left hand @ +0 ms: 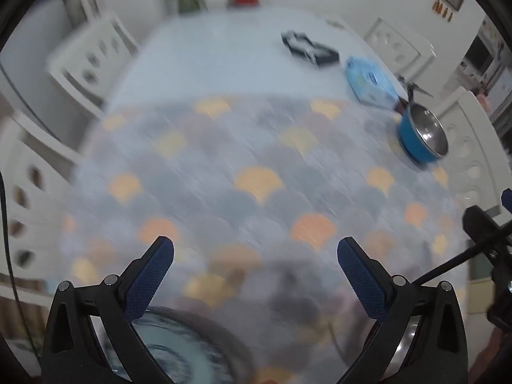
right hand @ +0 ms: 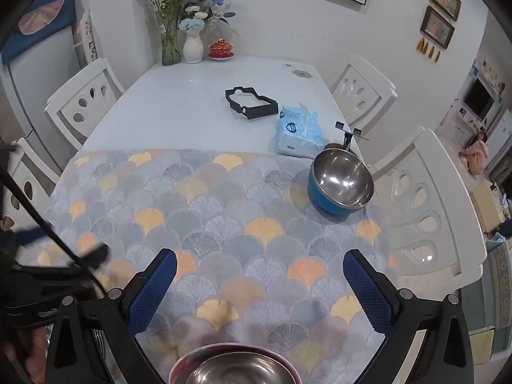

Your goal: Organize plates and bowls

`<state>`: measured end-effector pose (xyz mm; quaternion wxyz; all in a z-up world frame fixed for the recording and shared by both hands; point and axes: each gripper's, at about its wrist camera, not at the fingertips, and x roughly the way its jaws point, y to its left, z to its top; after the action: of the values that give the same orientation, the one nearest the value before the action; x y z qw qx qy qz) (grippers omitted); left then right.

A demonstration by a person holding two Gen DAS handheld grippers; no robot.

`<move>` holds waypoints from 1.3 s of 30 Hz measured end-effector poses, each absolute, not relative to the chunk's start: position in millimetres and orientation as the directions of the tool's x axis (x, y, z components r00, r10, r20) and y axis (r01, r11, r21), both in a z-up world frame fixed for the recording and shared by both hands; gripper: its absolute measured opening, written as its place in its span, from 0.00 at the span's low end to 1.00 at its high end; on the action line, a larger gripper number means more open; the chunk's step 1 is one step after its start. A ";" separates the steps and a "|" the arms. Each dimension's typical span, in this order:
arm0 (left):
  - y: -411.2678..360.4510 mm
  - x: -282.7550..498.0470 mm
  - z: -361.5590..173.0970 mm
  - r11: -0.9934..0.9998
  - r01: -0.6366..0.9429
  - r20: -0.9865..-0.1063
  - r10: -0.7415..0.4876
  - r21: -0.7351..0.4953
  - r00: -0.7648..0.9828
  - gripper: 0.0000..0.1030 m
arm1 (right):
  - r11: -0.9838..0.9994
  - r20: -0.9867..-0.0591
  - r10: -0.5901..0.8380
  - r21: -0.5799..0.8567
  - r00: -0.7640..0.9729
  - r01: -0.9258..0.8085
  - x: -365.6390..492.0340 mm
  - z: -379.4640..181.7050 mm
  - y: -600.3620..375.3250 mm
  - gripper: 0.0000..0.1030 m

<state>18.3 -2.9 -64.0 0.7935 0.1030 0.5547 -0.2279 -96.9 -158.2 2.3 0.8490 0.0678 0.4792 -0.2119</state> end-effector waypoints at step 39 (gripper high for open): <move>-8.0 -36.0 -32.5 0.903 0.423 -0.884 -0.254 -0.071 0.393 0.98 | 0.844 -0.829 -0.272 0.038 0.489 0.535 -192.8 18.6 -194.8 1.00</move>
<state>-36.0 -8.0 -32.5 0.8303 0.0827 0.5120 -0.2039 -192.8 -194.8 18.6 0.8503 0.1469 0.4463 -0.2373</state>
